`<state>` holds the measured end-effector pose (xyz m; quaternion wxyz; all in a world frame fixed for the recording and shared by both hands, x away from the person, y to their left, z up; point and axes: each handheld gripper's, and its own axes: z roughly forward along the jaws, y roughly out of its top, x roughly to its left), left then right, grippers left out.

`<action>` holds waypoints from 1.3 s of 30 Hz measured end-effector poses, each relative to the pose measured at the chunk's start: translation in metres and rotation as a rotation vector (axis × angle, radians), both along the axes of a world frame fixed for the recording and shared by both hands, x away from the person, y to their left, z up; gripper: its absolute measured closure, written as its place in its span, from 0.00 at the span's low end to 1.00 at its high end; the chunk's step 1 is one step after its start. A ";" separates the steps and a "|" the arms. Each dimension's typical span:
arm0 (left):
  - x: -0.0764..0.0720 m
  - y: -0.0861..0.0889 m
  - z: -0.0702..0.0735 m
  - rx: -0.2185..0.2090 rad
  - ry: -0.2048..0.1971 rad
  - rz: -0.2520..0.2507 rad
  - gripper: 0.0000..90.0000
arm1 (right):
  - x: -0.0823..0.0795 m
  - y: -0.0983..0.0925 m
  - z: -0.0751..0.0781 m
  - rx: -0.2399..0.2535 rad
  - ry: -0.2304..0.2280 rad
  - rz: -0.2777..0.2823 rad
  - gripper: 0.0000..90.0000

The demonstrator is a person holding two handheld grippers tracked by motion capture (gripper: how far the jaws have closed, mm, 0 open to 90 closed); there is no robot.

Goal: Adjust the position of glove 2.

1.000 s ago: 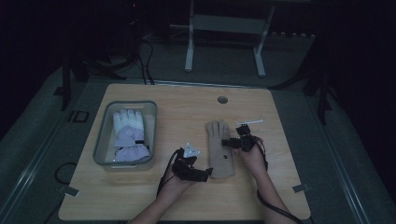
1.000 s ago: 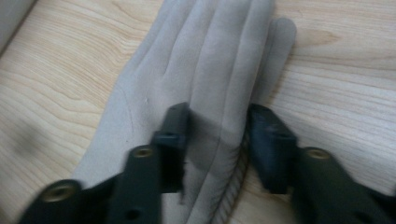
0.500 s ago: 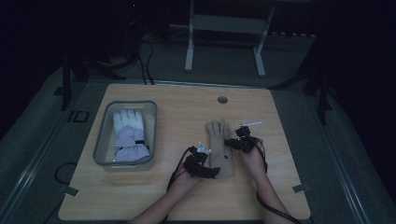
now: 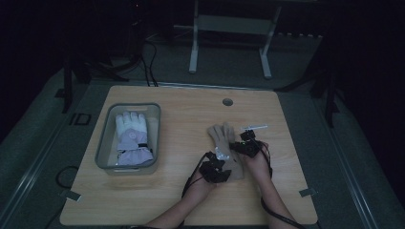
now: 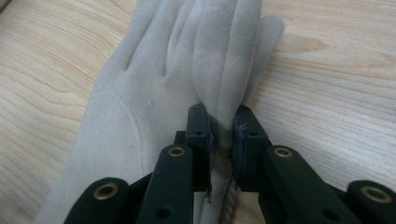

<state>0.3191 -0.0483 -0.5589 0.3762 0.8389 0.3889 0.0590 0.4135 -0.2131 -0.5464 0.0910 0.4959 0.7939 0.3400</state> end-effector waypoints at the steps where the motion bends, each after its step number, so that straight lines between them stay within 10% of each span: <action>1: 0.000 0.000 0.000 -0.002 0.002 -0.001 0.82 | 0.000 0.000 0.000 0.005 -0.002 0.002 0.89; 14: -0.005 0.029 0.013 -0.082 0.016 0.033 0.89 | -0.006 0.002 0.015 0.105 -0.016 -0.003 0.93; 39: -0.004 0.090 0.076 -0.066 -0.098 0.093 0.89 | 0.002 0.053 0.082 0.177 -0.139 0.075 0.94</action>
